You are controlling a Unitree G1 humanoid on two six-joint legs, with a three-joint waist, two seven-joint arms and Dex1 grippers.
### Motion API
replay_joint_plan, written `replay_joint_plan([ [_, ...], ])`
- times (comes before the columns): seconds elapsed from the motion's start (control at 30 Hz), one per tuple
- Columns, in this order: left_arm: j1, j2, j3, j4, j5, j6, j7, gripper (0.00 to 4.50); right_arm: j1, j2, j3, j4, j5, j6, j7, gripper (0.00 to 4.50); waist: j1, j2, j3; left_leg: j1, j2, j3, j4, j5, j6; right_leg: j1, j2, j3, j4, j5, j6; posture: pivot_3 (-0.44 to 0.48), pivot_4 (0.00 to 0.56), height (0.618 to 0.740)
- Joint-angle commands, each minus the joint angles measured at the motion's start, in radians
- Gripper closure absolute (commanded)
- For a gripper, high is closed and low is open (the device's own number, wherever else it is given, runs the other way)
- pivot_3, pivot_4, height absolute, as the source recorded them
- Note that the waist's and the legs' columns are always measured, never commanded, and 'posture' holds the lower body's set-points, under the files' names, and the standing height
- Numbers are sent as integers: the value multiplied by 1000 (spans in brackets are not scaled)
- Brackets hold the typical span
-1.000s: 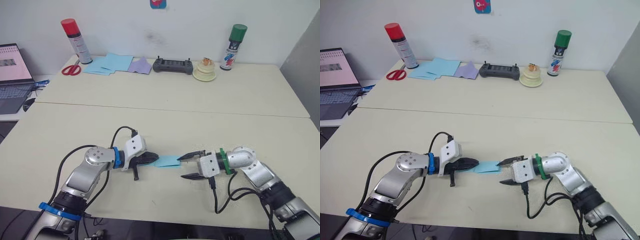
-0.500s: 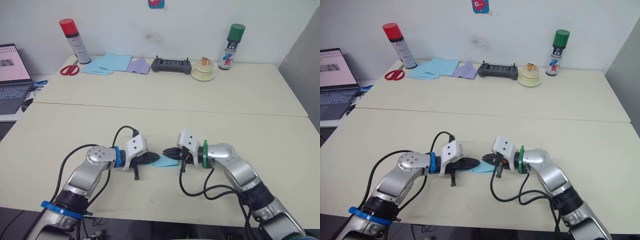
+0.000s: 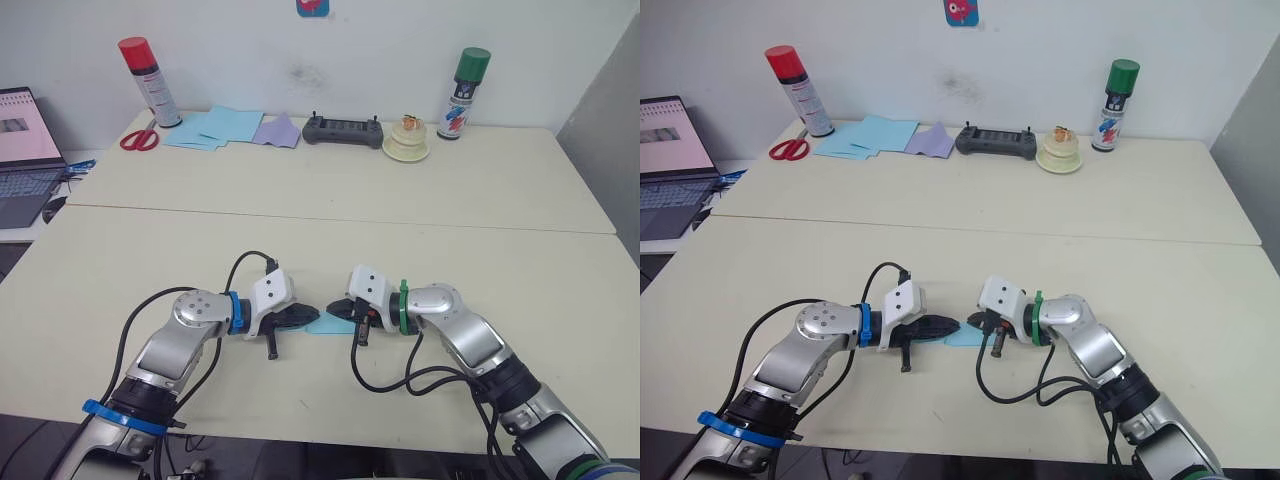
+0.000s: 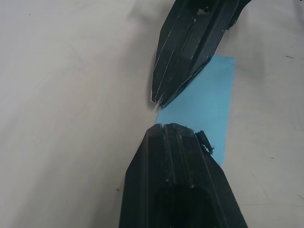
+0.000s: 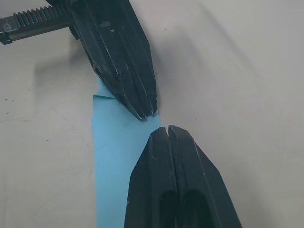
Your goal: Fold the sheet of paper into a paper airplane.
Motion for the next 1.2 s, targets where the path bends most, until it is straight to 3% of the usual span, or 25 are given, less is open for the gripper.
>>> replay_joint_plan([
  [0.03, 21, -1, -25, 33, 34, 16, 9, 4500, 14, -17, 10, 24, -28, 7, -1, 4474, 0, 0, 0, 0, 0, 0, 0, 0, 0, 0, 0, 0, 0, 0, 0, 0, 150, 740],
  [0.23, 16, -5, -9, 43, 33, 30, 28, 4500, 26, -21, 5, 26, -22, 59, -5, 4474, 0, 0, -1, 0, 0, 0, 0, 0, 0, 0, 0, 0, 0, 0, 0, 0, 150, 740],
  [0.53, 100, 86, 61, 70, 24, 58, 47, 4500, 36, -33, 14, 12, -24, 73, 10, 4474, -16, 0, -8, 2, 2, 0, -1, 0, 0, 1, 0, 0, 0, 0, 0, 0, 150, 740],
  [0.73, 135, 81, 97, 59, -4, 80, 80, 4500, 37, -28, 20, 17, -24, 71, 18, 4474, -25, 1, -9, 16, 3, -1, -7, 0, 0, 9, 0, 2, 0, -1, -2, 0, 150, 740],
  [1.2, 151, 78, 32, 52, 56, -32, 84, 4500, 75, -143, -61, 1, 0, 180, 15, 4474, -23, 3, -14, 16, 1, 0, -9, 0, 0, 9, -2, 4, -1, -1, -2, 0, 150, 740],
])
